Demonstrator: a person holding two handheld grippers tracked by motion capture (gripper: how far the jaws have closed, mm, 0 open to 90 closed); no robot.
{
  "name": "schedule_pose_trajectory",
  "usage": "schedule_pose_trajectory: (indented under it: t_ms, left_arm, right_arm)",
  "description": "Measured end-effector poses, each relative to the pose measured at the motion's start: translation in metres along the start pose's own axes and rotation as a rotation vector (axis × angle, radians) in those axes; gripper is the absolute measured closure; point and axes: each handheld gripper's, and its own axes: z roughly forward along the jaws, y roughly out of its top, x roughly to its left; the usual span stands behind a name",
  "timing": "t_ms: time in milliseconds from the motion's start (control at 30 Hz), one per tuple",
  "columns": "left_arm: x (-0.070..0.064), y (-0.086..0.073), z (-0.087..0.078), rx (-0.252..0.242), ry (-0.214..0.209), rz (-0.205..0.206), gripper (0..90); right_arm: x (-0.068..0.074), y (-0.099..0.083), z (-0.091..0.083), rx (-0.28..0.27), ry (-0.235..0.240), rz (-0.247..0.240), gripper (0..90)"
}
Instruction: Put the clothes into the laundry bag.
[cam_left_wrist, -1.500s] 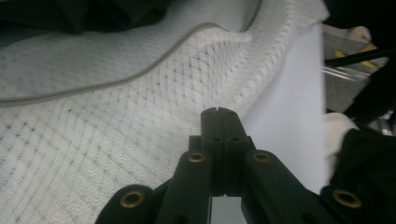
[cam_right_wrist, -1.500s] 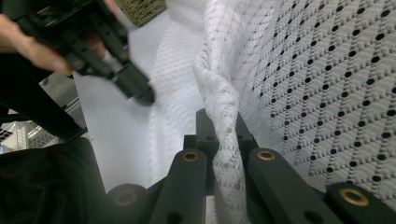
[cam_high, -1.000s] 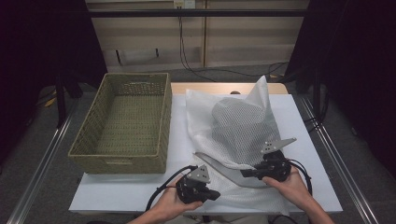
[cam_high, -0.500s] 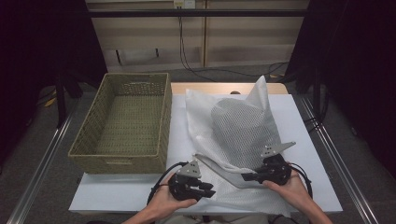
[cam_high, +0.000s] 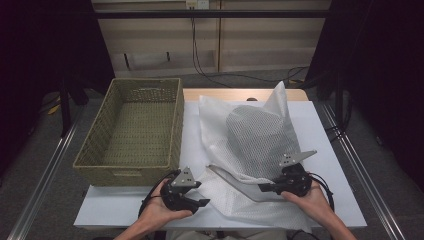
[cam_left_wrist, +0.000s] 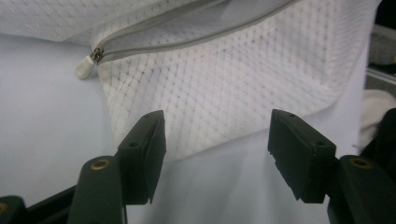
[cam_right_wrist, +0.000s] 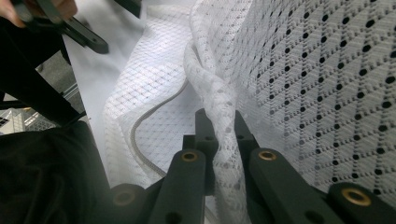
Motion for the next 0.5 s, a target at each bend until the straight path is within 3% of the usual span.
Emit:
schedule_pose_trajectory:
  t_ms: [133,167,467,500]
  left_arm:
    - [0.005,0.002,0.007,-0.014,0.020,-0.007,33.2]
    - [0.007,0.002,0.009,-0.031,0.008,-0.019,32.8]
    - [0.009,0.005,0.022,0.033,0.065,0.042,31.5]
    - [0.008,0.004,0.025,0.032,0.057,0.031,30.5]
  right_arm:
    - [0.000,0.000,0.000,0.001,0.001,-0.002,87.2]
    - [0.001,0.000,-0.001,-0.004,0.001,0.002,87.2]
    - [0.000,0.000,0.000,-0.002,0.003,-0.006,87.2]
    - [0.000,0.000,0.000,-0.011,0.003,-0.014,87.2]
